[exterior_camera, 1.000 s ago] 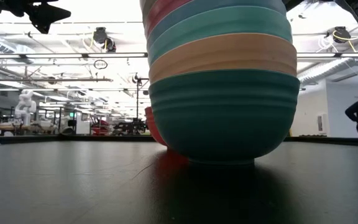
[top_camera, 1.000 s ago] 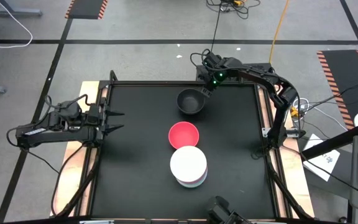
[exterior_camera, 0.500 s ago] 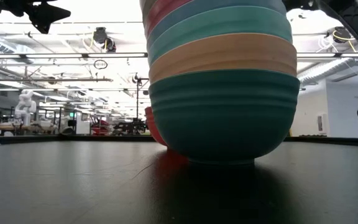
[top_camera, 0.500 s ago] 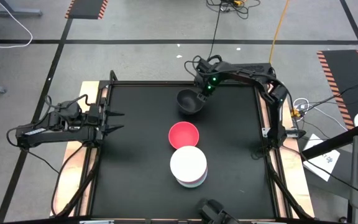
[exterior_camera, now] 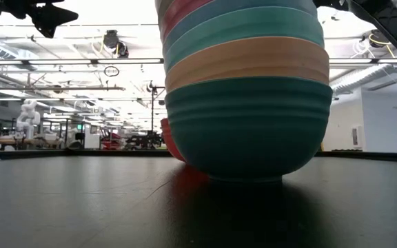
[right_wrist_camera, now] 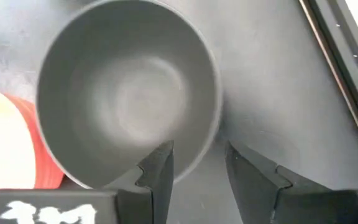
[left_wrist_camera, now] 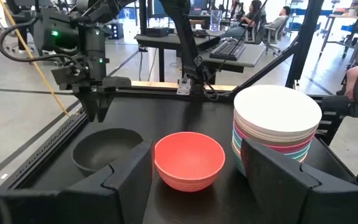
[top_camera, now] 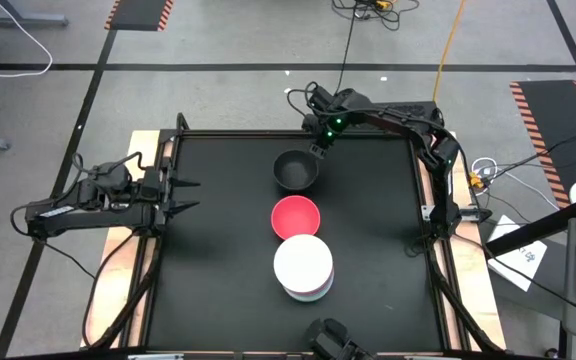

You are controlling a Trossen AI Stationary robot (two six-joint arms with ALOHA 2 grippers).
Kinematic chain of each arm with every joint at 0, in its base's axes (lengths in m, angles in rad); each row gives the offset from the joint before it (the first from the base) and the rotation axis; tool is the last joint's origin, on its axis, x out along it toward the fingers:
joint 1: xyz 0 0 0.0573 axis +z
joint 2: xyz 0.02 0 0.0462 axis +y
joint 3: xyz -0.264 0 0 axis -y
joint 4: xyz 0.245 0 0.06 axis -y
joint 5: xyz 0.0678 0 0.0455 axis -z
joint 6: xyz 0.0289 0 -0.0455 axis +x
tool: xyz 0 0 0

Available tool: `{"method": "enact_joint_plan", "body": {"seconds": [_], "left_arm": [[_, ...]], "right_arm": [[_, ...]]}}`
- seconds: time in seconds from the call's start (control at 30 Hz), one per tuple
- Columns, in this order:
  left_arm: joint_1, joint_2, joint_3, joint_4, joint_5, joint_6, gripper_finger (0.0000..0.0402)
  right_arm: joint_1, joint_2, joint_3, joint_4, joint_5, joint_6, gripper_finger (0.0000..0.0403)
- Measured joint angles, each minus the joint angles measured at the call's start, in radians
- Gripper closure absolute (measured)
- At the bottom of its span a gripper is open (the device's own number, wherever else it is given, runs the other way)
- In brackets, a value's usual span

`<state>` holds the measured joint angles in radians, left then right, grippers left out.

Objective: Nest bowls inside each other
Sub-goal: Stack the black bowl on the white bowl

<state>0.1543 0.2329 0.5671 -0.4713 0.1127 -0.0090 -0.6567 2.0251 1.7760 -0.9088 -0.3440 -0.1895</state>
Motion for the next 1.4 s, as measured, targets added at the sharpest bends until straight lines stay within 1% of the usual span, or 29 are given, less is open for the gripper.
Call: {"method": "enact_joint_plan", "body": {"seconds": [0.3,0.43,0.5,0.63,0.77,0.97,1.03,1.17,1.3,1.4], "left_arm": [[0.000,0.000,0.000,0.000,0.002,0.000,0.0158],[0.000,0.000,0.000,0.000,0.020,0.000,0.0158],[0.000,0.000,0.000,0.000,0.020,0.000,0.0158],[0.000,0.000,0.000,0.000,0.020,-0.001,0.0158],[0.000,0.000,0.000,0.000,0.020,-0.002,0.0158],[0.000,0.000,0.000,0.000,0.020,-0.003,0.0158],[0.000,0.000,0.000,0.001,0.020,-0.003,0.0158],[0.000,0.000,0.000,0.001,0.021,-0.003,0.0158],[0.000,0.000,0.000,0.000,0.022,-0.005,0.0158],[0.000,0.000,0.000,-0.005,0.022,-0.005,0.0158]], "right_arm": [[0.002,0.000,0.002,-0.046,0.000,-0.006,0.0266],[0.005,0.005,0.002,-0.061,-0.006,-0.007,0.0264],[0.005,0.005,0.002,-0.062,-0.028,-0.006,0.0258],[0.011,0.005,0.002,-0.037,-0.032,0.010,0.0237],[0.011,0.006,0.002,-0.016,-0.077,0.031,0.0216],[0.012,0.012,0.002,0.006,-0.076,0.046,0.0202],[0.015,0.036,0.024,-0.032,-0.069,0.046,0.0202],[0.032,0.128,0.129,-0.140,0.014,0.010,0.0202],[0.055,0.228,0.263,-0.233,0.026,-0.013,0.0202],[0.066,0.273,0.334,-0.281,0.032,-0.037,0.0202]]}}
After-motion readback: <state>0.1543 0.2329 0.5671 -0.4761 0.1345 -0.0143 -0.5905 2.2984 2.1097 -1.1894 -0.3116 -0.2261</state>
